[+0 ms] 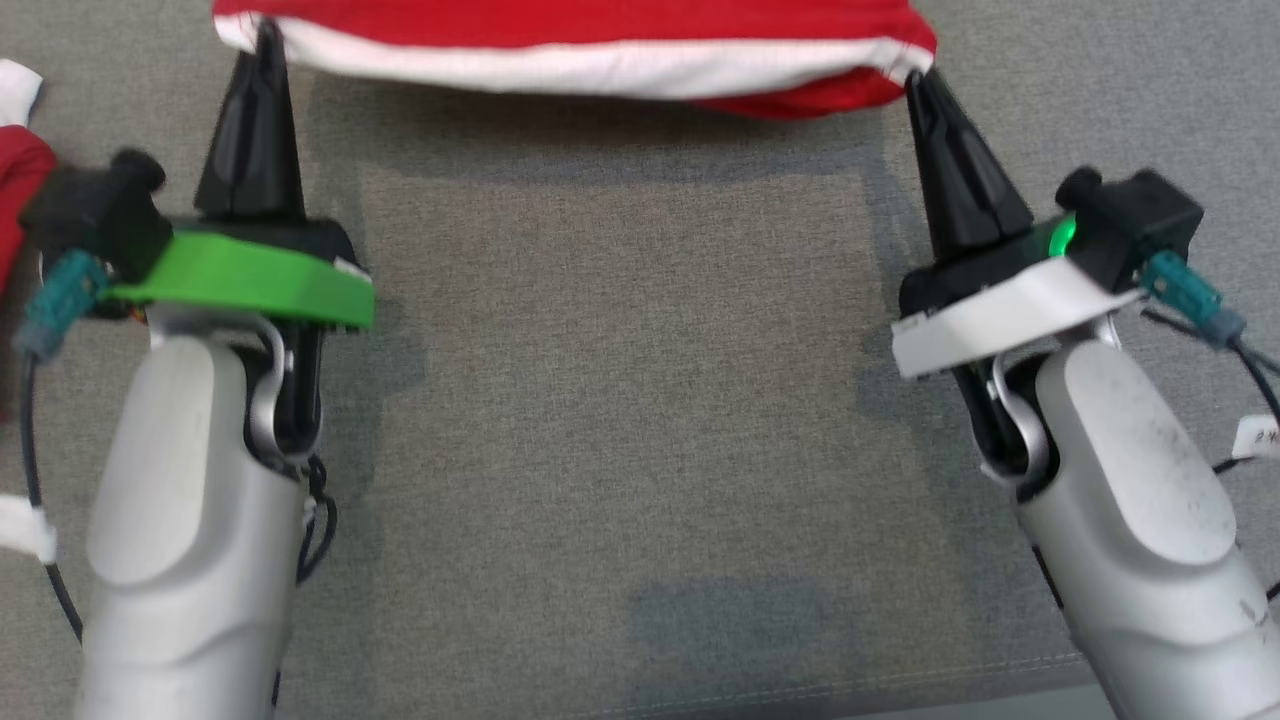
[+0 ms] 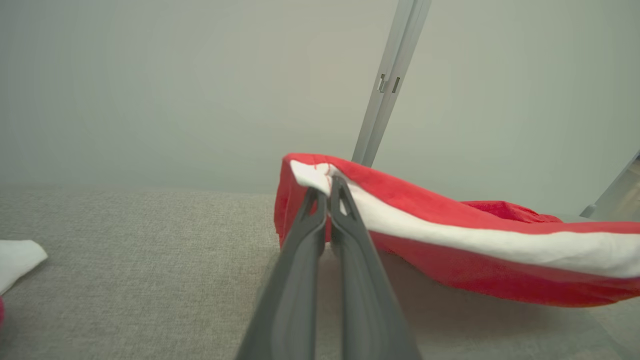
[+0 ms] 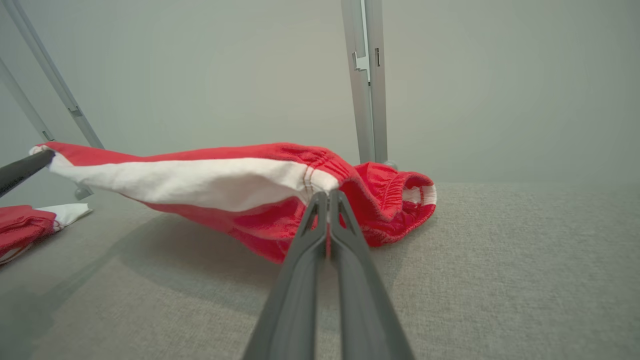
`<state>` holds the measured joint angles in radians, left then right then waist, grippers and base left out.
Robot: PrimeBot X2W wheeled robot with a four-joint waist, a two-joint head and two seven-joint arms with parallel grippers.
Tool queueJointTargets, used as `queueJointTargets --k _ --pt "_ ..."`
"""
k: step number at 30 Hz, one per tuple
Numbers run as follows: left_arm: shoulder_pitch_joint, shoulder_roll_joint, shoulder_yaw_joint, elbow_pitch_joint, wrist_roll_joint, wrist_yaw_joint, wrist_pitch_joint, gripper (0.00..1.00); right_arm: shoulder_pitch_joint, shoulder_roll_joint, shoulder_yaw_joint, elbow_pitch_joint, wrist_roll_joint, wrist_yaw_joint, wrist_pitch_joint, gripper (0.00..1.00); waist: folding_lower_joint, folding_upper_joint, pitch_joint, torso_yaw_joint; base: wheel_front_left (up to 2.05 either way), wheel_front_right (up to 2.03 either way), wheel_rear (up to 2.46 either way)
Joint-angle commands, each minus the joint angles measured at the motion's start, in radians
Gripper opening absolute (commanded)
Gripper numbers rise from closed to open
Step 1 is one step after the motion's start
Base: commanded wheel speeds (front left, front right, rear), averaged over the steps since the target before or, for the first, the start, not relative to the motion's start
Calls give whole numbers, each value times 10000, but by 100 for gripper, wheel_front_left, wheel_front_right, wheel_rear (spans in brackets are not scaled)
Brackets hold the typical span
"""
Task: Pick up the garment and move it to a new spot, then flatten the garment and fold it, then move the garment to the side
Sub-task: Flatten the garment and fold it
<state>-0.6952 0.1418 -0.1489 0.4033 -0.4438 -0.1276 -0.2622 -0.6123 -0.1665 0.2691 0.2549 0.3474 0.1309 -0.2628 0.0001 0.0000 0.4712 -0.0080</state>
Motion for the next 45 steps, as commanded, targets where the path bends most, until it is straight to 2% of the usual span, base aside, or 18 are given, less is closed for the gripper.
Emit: queueJointTargets --k 1,9,14,15,20,26,31,37,45 --pt "538 -24 4 -314 107 -44 -21 0 460 -3 -9 -299 -83 -1 -34 0 -1 0 -289 -48 0 0 0" --pt "3834 115 -118 -2513 719 51 -24 0 3632 -3 -172 -2129 -305 -1 -35 0 -1 0 -1278 -29 0 0 0" --pt "5851 252 -213 -3915 782 536 502 0 5337 77 -181 -2845 -500 -1 -35 0 -1 0 -1896 -145 0 0 0" --pt "5851 252 -213 -3915 782 536 502 0 5337 77 -181 -2845 -500 -1 -35 0 -1 0 -1896 -145 0 0 0" --pt "7721 361 -127 -5524 678 1177 1319 0 6764 30 -39 -3340 -664 -3 -35 0 -1 0 -2329 -160 0 0 0" --pt "9313 170 -297 -6912 518 1729 2053 0 8103 101 -405 -3612 -709 -3 -35 0 -1 0 -2614 2 0 0 0" --pt "9904 165 -370 -7565 487 1981 2371 0 8753 194 -563 -3795 -745 -3 -35 0 -1 0 -2696 81 0 0 0" --pt "9762 284 -316 -7805 560 2025 2480 0 8637 220 -576 -3836 -775 -3 -36 0 -1 0 -2700 43 0 0 0" --pt "8036 939 -177 -7594 854 1535 2639 0 7253 310 -391 -3545 -592 -3 33 0 -1 0 -2072 -276 0 0 0"
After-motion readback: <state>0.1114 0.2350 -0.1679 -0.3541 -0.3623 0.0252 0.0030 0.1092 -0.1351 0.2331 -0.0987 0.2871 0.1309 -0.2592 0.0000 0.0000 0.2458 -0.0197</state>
